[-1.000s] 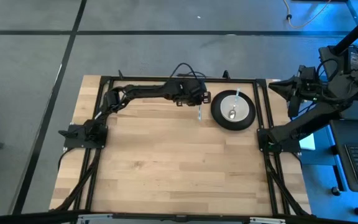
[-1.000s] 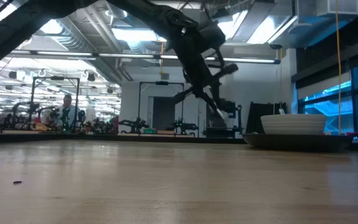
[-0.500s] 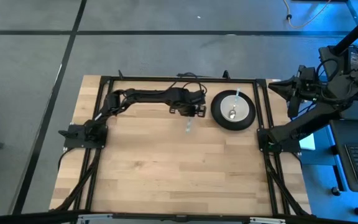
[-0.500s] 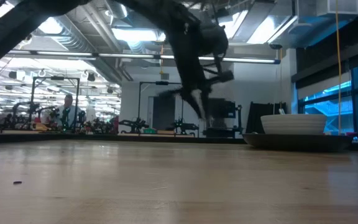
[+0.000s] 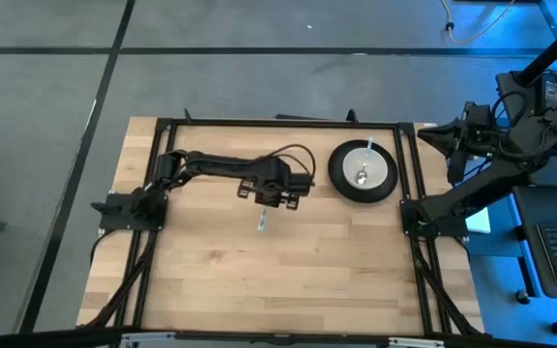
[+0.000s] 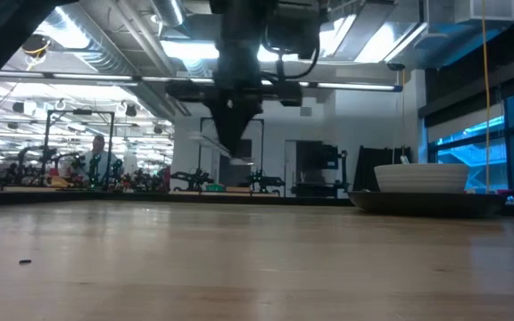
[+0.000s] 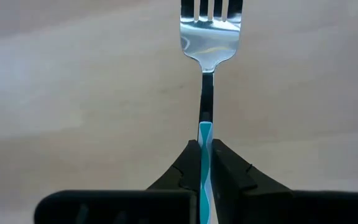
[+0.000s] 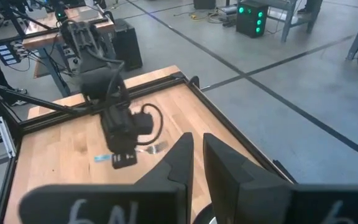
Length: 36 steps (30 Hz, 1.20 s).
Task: Set table place
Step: Put the fork on the middle left side of the table
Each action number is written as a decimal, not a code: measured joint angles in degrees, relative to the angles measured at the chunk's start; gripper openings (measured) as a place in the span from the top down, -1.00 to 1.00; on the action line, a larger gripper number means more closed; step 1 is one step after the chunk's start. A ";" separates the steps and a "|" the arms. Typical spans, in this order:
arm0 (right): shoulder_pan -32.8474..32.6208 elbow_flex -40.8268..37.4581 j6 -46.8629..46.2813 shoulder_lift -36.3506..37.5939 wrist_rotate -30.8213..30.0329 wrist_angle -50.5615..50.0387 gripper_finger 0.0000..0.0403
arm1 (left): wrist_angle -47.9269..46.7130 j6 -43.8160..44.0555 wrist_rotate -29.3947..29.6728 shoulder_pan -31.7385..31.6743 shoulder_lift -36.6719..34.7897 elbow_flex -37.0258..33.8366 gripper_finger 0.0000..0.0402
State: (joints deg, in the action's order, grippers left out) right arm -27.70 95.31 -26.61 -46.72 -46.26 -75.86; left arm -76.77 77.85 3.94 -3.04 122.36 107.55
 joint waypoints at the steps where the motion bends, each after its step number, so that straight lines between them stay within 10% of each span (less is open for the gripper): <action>1: 0.00 0.00 -0.06 0.00 0.26 -0.23 0.80 | -1.39 0.80 -0.74 0.28 0.01 0.00 0.94; 16: -0.02 0.00 -0.09 0.00 6.31 -2.90 0.80 | -0.88 12.05 -2.20 6.29 -0.49 -1.47 0.94; 36: -0.02 0.00 1.44 0.15 12.84 -3.87 0.81 | 13.47 21.55 -2.20 7.49 -12.07 -25.75 0.94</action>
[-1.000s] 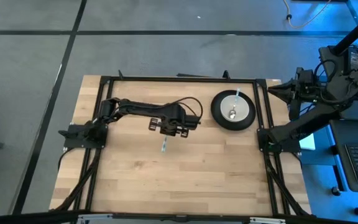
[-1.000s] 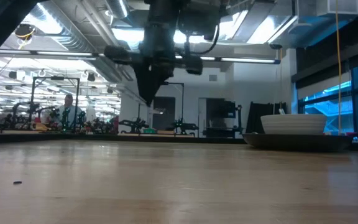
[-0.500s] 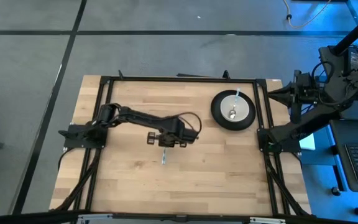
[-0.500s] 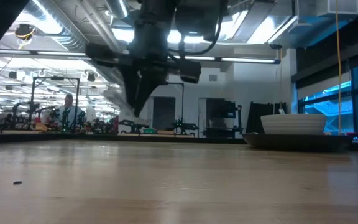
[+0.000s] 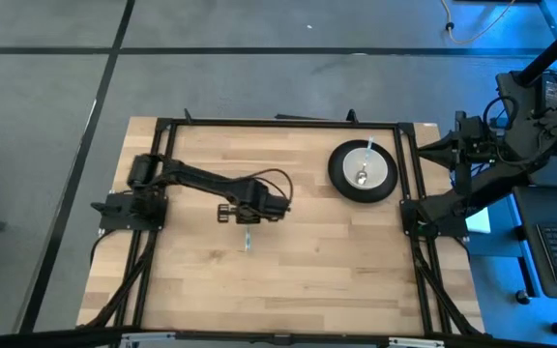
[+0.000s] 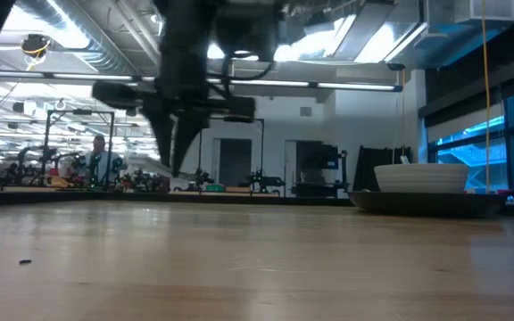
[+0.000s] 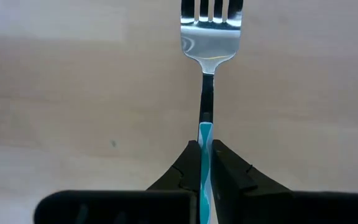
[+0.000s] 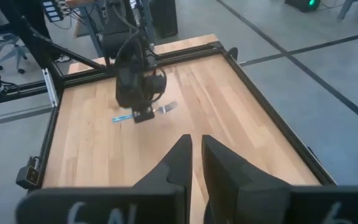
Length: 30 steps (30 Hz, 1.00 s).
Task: Set table place
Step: Put the fork on the middle left side of the table
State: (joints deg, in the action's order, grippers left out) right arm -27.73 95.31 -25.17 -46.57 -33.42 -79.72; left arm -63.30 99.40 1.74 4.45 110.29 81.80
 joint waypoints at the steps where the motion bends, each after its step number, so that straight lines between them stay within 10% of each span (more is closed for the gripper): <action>1: 0.01 0.00 0.05 0.00 0.00 0.00 0.81 | 1.11 0.76 0.67 -0.10 -1.46 -2.08 0.94; 11: 0.01 0.00 0.37 -0.02 -0.76 0.02 0.81 | 17.99 2.02 3.20 -0.32 -10.80 -17.61 0.94; 30: 0.02 0.00 -0.27 -0.02 -2.13 0.45 0.81 | 26.56 -4.61 0.17 -0.96 -10.59 -25.94 0.83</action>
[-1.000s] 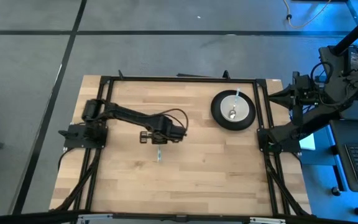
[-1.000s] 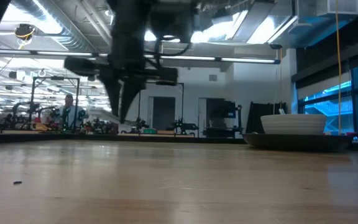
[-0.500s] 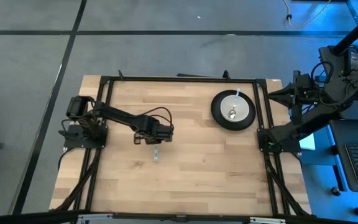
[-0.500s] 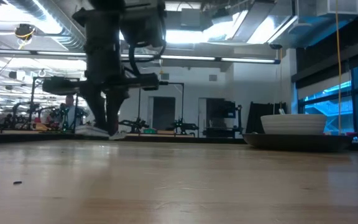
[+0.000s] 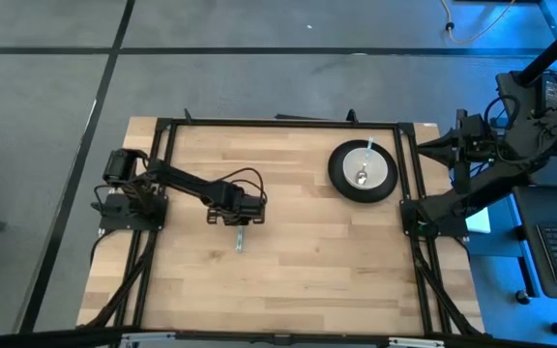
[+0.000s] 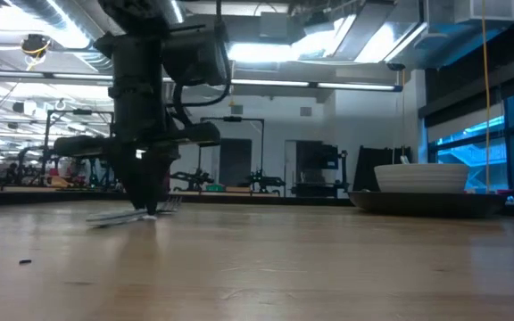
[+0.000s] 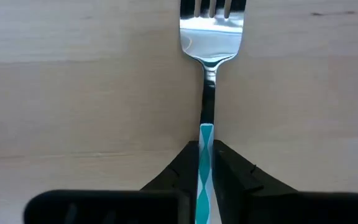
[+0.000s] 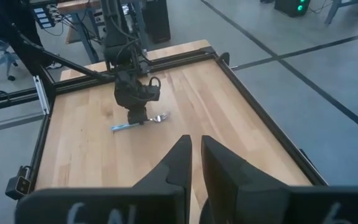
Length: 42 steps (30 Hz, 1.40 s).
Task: Set table place
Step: Put the fork on the middle left side of the table, then move the black plate to the center
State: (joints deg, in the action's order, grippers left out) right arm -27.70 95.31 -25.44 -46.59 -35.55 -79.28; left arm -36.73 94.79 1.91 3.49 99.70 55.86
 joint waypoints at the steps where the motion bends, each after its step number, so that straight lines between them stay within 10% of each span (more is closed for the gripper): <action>1: -0.02 0.00 0.01 0.00 0.00 0.30 0.81 | 0.19 0.77 -0.02 0.00 0.00 -0.31 0.80; 33: -0.02 0.00 -1.22 0.02 -0.90 1.73 0.81 | -1.59 -0.95 -0.73 0.00 -1.08 -0.86 0.65; 42: -0.01 0.00 -1.08 -0.56 -0.74 0.00 0.80 | -4.51 -0.99 7.23 0.00 -11.05 -0.68 0.65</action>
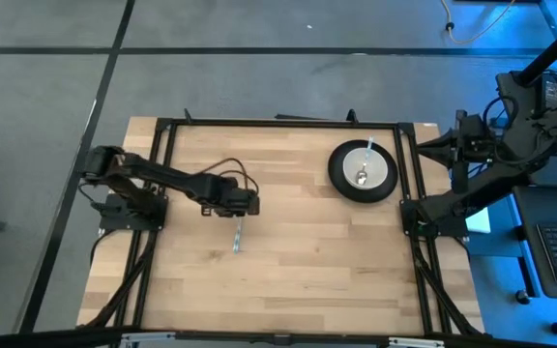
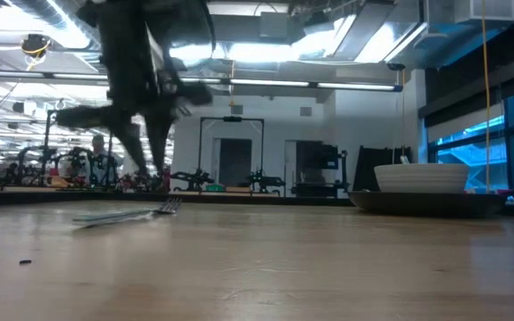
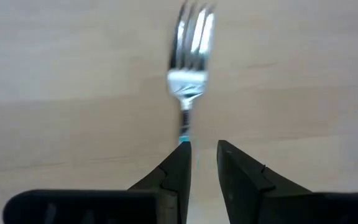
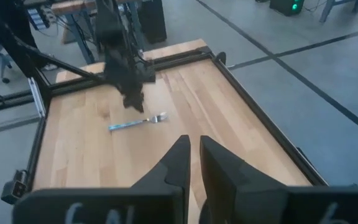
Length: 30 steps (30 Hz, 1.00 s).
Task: Set table place
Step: Move the black plate to the center
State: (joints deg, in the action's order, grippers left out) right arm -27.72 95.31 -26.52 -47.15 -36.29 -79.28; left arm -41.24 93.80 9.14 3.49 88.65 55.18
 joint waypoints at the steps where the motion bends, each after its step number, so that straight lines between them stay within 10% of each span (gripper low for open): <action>1: 0.00 0.00 0.04 -0.18 0.06 -0.40 0.80 | -0.25 0.00 0.85 0.00 -1.53 0.00 0.65; 22: 0.01 -0.10 -14.05 -6.21 3.95 -10.79 0.80 | -3.72 6.21 1.82 3.89 -6.23 0.07 0.65; 30: -0.01 -12.78 -15.28 -6.30 11.63 -10.21 0.80 | 1.51 3.28 3.21 2.82 -6.33 0.07 0.65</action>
State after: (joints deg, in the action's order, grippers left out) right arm -27.73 82.53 -41.80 -53.45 -24.65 -89.49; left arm -39.73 97.08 12.35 6.31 82.33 55.24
